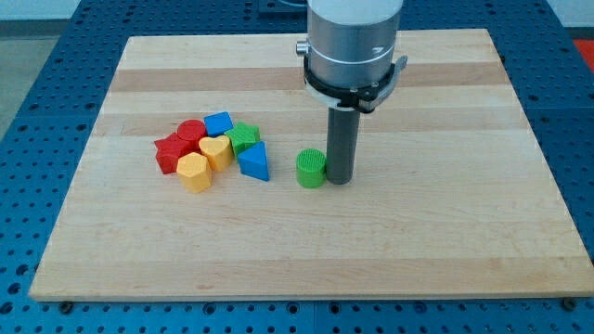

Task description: Move the green circle into the group of blocks

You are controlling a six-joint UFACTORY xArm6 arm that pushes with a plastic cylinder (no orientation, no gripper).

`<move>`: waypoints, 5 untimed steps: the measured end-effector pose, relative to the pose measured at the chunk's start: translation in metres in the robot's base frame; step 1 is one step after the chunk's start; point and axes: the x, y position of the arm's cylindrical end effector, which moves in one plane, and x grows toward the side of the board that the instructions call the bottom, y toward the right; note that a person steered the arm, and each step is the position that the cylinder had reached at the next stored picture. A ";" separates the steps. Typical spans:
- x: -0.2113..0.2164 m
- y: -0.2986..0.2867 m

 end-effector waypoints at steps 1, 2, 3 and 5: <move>-0.026 0.023; -0.037 0.003; -0.015 -0.023; 0.009 -0.034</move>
